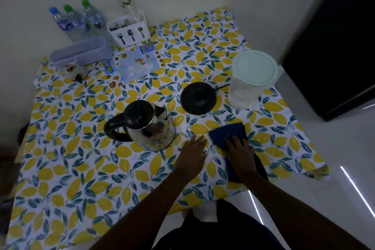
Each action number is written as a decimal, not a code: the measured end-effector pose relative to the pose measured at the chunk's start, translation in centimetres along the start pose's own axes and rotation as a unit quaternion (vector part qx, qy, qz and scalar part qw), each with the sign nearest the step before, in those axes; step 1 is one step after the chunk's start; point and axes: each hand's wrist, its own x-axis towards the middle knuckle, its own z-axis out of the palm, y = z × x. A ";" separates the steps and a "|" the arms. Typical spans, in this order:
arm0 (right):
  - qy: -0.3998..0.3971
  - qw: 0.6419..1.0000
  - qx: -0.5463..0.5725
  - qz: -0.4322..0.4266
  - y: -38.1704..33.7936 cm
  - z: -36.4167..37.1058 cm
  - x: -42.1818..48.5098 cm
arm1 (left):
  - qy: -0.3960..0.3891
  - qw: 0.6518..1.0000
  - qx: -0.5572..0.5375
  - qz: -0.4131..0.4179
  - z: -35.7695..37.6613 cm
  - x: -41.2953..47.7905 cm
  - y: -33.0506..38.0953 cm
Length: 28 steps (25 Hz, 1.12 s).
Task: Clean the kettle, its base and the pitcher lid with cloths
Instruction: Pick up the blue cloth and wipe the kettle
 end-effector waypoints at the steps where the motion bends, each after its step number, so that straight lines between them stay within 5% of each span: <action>1: 0.010 1.000 0.012 -0.003 0.0 -0.1 0.3 | 0.019 1.000 0.003 0.000 -0.2 -0.2 -0.1; 13: 0.210 0.907 0.337 -0.141 -11.4 -11.6 3.4 | 0.305 0.952 0.028 0.023 -9.8 -4.8 -3.2; 17: 0.228 0.874 0.377 -0.202 -17.0 -16.7 4.7 | 0.429 0.900 -0.039 -0.068 -13.8 -7.8 -6.0; 20: 0.196 0.893 0.319 -0.249 -22.0 -17.7 7.0 | 0.392 0.903 -0.064 -0.166 -15.2 -8.8 -9.8; 25: 0.027 0.967 0.177 -0.180 -27.2 -16.1 10.4 | 0.337 0.914 -0.163 -0.158 -16.9 -9.3 -12.2; 28: 0.139 0.968 0.110 -0.175 -27.3 -14.6 7.5 | 0.323 0.911 -0.163 -0.196 -17.6 -9.2 -13.4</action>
